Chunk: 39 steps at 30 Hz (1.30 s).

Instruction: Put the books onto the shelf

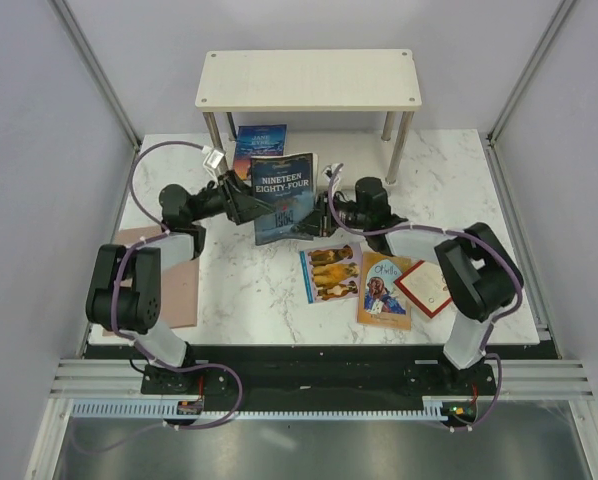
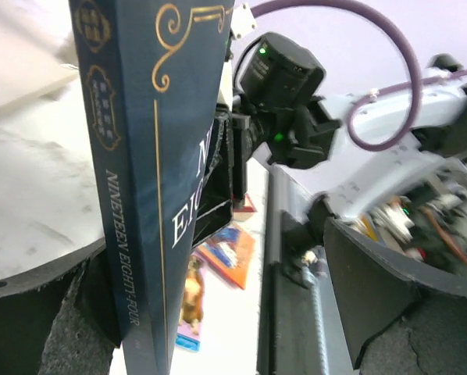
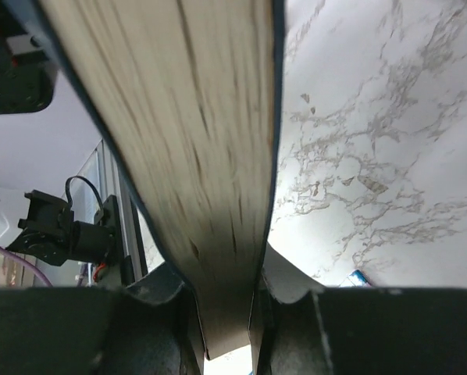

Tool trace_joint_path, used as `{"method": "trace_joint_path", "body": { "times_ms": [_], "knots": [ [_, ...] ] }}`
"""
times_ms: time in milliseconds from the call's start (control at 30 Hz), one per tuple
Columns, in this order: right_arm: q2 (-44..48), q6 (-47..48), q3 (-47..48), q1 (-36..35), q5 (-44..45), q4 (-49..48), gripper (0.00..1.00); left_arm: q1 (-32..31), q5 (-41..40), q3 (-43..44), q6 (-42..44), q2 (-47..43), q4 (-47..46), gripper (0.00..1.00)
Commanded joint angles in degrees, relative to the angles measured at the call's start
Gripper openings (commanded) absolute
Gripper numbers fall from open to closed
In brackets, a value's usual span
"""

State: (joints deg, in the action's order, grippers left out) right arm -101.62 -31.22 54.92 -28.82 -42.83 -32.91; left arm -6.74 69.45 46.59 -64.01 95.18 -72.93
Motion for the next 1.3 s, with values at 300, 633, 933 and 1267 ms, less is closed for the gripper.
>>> {"method": "trace_joint_path", "body": {
  "times_ms": [300,633,933,1267],
  "knots": [
    [-14.9,-2.4,25.9,1.3,5.7,10.9,0.0,0.5,-39.5,-13.5,46.3,-40.9,44.7,1.0],
    [-18.5,-4.4,33.2,2.2,3.8,11.2,0.0,0.5,-59.2,-17.9,46.0,-50.8,57.1,1.0],
    [-21.5,-6.2,40.5,2.7,-1.5,9.5,0.0,0.5,-56.4,-18.3,45.3,-49.2,58.3,1.0],
    [-32.1,-11.1,56.7,3.6,-4.7,12.9,0.0,0.4,-53.5,-21.1,43.4,-49.4,57.0,1.0]
  ]
}}
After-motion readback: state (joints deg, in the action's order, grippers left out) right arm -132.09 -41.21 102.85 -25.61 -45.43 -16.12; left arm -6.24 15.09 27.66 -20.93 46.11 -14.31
